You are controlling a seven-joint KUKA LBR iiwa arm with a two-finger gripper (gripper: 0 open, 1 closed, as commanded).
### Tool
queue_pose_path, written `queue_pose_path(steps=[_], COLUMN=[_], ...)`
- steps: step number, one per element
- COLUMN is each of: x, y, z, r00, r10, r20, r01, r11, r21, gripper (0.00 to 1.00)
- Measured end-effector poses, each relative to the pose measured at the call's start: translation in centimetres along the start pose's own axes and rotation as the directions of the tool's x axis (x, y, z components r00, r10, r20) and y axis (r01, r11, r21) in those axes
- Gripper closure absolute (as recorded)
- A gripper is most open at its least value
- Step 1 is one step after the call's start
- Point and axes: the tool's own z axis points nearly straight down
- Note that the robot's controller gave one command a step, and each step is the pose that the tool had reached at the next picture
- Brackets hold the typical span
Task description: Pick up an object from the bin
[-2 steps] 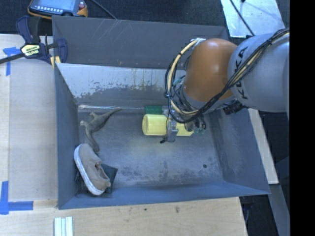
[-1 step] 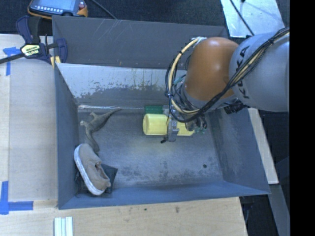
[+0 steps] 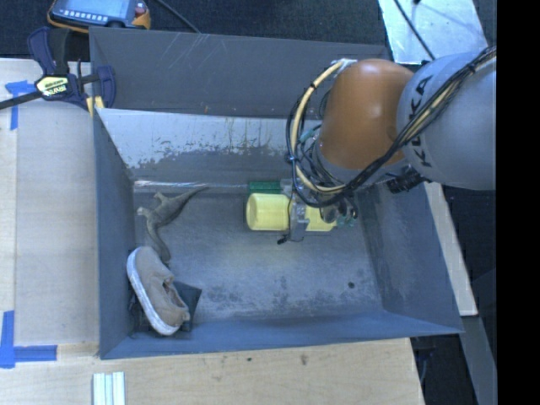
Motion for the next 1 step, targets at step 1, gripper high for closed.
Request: queue_pose_path(steps=[1], x=[-0.02], y=[0.00], z=[-1.44], r00=[1.000], r10=[0.000], r20=[0.001], r01=[0.000], r11=[1.000], r21=[0.000], gripper=[1.00])
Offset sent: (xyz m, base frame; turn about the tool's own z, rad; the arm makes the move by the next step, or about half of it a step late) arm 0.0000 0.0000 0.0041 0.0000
